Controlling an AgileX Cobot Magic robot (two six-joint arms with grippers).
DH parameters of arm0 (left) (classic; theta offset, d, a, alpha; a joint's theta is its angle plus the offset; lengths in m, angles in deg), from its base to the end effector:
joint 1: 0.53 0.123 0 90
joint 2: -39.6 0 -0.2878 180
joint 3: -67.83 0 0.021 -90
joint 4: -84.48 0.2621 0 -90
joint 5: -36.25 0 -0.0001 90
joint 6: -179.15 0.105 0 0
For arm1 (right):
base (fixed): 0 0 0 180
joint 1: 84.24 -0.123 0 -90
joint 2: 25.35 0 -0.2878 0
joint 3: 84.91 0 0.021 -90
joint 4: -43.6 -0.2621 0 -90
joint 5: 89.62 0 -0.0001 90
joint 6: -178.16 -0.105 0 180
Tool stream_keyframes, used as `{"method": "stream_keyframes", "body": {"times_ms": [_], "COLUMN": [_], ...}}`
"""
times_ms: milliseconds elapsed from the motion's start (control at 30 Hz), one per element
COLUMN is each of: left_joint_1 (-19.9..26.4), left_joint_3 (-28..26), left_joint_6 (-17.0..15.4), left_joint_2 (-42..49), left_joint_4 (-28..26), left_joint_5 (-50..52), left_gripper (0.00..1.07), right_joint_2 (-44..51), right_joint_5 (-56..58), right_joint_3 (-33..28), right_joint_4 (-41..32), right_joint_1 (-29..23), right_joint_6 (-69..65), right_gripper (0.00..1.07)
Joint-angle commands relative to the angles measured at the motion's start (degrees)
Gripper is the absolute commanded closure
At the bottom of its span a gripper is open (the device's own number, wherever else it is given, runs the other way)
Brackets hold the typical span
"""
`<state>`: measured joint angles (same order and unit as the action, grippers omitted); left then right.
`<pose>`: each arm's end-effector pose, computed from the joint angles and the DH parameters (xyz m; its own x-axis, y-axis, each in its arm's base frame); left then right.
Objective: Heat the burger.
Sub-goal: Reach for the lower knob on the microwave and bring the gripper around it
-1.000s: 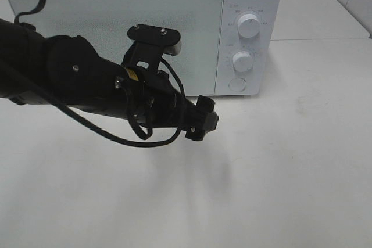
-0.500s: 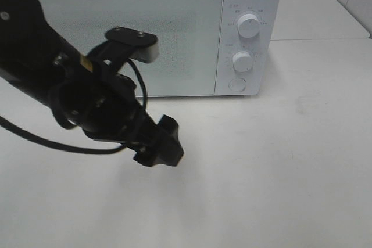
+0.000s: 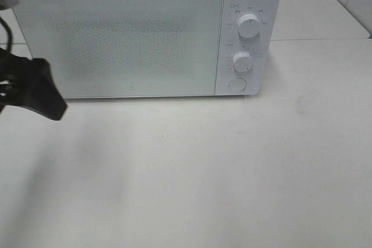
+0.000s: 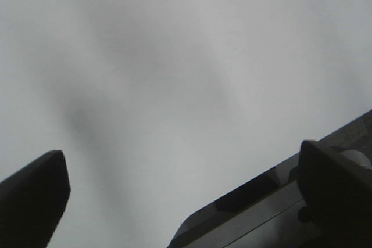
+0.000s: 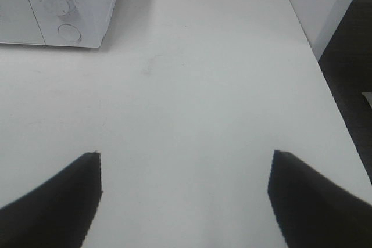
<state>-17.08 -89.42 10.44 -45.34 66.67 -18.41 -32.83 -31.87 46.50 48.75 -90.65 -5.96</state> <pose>0.2453 -0.1002 0.2539 -0.9016 0.2814 -0.3285 0.3657 0.9015 -0.2316 0.0170 -0.0061 0.2820 -0.4006 -0.0211 -0.9160 -0.0327 0.9994 -0.0087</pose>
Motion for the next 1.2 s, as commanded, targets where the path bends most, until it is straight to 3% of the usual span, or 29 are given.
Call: {"method": "stream_keyframes", "body": {"times_ms": [33, 200, 367, 500, 933, 1200], "left_joint_1": [5.79, 14.61, 18.85, 19.02, 19.02, 19.02], "left_joint_3": [-0.06, -0.06, 0.46, 2.58, 20.05, 21.94], "left_joint_6": [-2.46, -4.53, -5.79, -5.79, -5.79, -5.79], "left_joint_2": [3.67, 9.91, 15.76, 19.82, 41.42, 55.23], "left_joint_4": [2.35, 7.73, 8.88, 9.4, 10.54, 10.43], "left_joint_5": [-4.41, -10.37, -12.55, -11.92, -10.54, -10.2], "left_gripper": [0.06, 0.06, 0.06, 0.06, 0.06, 0.06], "right_joint_2": [1.83, 1.83, 1.83, 1.83, 1.83, 1.83], "right_joint_5": [-0.8, -0.8, -0.8, -0.8, -0.8, -0.8], "right_joint_3": [-0.17, -0.17, -0.17, -0.17, -0.17, -0.17], "right_joint_4": [0.29, 0.29, 0.29, 0.29, 0.29, 0.29], "right_joint_1": [0.34, 0.34, 0.34, 0.34, 0.34, 0.34], "right_joint_6": [0.06, 0.06, 0.06, 0.06, 0.06, 0.06], "right_gripper": [0.31, 0.31, 0.31, 0.31, 0.31, 0.31]}}
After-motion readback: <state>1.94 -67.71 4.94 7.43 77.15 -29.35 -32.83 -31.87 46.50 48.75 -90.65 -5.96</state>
